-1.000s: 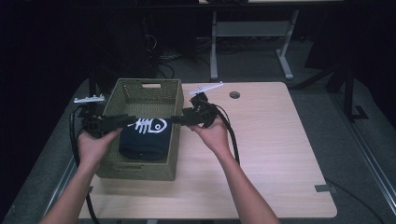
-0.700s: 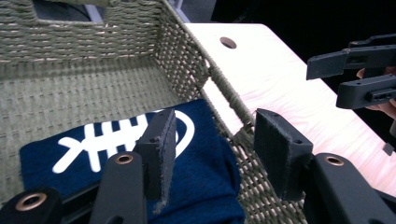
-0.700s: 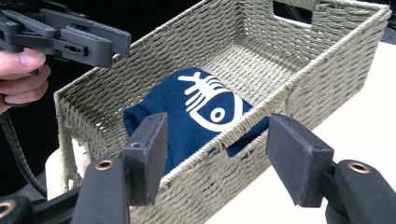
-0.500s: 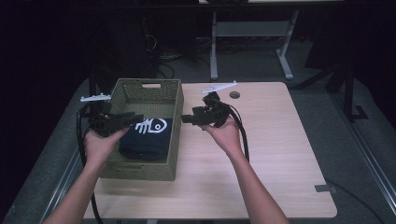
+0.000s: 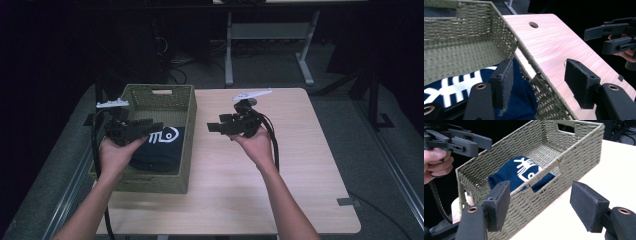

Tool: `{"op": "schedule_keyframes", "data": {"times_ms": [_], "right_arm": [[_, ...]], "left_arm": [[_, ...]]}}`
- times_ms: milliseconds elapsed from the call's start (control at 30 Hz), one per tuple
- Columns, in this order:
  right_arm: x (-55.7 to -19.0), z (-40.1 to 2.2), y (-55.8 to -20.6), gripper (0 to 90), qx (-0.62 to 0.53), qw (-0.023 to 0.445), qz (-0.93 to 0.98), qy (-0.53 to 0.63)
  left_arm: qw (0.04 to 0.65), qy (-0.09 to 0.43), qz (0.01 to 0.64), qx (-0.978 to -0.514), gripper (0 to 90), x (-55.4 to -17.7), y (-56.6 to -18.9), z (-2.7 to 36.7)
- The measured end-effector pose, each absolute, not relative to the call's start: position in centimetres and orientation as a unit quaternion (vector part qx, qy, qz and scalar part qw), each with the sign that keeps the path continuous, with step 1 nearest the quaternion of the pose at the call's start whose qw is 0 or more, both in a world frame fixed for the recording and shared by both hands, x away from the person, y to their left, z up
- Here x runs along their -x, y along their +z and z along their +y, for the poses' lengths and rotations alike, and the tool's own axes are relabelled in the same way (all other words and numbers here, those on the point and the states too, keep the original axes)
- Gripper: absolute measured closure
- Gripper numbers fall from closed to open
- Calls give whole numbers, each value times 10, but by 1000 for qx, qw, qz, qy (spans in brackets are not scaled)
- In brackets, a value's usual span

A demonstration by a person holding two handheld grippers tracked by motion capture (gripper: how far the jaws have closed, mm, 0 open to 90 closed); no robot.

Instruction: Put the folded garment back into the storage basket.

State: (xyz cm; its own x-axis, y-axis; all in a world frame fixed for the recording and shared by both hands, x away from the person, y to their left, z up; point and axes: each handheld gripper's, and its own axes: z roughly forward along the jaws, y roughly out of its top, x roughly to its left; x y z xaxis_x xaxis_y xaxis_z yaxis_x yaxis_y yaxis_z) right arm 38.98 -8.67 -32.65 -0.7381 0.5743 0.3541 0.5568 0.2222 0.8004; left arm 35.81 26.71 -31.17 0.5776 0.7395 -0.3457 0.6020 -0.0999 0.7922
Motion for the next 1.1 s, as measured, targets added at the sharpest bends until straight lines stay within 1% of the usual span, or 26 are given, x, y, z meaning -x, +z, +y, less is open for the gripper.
{"op": "schedule_keyframes", "data": {"times_ms": [467, 500, 533, 733, 1100], "right_arm": [[-384, -110, -325, 294, -366, 15, 777, 513], [-383, -112, -325, 292, -367, 15, 776, 513], [-382, -115, -325, 288, -366, 16, 776, 514], [-379, -127, -326, 282, -365, 17, 772, 521], [-374, -157, -332, 250, -369, 15, 762, 531]], "left_arm": [[498, 65, 442, -743, 362, -357, -310, 246], [499, 64, 440, -744, 353, -357, -310, 245], [497, 65, 440, -745, 326, -357, -310, 242], [494, 63, 431, -752, 289, -358, -308, 231], [493, 62, 424, -757, 251, -356, -308, 211]]}}
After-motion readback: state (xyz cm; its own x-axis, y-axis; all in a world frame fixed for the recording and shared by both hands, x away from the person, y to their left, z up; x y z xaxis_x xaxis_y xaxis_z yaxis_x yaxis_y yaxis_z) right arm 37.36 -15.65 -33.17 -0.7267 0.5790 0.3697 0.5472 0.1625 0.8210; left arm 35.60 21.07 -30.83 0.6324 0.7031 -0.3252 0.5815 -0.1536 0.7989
